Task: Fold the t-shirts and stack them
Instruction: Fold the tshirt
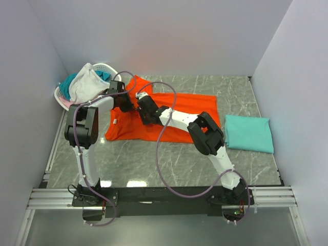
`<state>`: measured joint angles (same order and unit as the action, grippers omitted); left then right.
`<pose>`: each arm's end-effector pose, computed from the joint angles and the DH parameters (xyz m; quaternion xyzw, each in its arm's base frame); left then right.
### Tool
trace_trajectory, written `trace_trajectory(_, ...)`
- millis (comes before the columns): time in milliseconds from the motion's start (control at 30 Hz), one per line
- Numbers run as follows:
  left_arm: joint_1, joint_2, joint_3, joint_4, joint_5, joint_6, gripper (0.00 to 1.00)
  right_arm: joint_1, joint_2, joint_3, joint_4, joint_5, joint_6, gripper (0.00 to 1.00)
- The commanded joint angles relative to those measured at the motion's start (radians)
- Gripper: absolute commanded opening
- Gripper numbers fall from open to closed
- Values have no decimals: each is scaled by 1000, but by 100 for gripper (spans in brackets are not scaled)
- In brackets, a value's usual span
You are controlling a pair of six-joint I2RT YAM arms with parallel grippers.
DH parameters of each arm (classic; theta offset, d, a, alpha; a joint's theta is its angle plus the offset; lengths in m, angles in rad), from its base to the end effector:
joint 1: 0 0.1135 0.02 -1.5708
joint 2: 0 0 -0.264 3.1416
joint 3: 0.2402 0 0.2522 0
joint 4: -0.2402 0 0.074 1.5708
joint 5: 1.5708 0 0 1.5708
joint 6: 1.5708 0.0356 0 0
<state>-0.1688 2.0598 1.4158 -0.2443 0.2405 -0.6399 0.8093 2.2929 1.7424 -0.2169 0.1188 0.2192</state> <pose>0.4367 -0.0830 0.1632 -0.1793 0.9191 -0.2346 0.2610 0.3573 0.3687 0.1587 -0.2450 0.8858 0.1444 0.3667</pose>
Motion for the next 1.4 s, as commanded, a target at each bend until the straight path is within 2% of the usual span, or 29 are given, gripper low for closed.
trace_trajectory(0, 5, -13, 29, 28, 25, 20, 0, 5, -85, -13, 47, 42, 8, 19)
trace_trajectory(533, 3, -15, 113, -36, 20, 103, 0, -64, -184, -122, 119, -25, 86, 18)
trace_trajectory(1367, -5, 99, 273, -96, 39, 175, 1, -159, -147, -127, 139, -116, 154, 18)
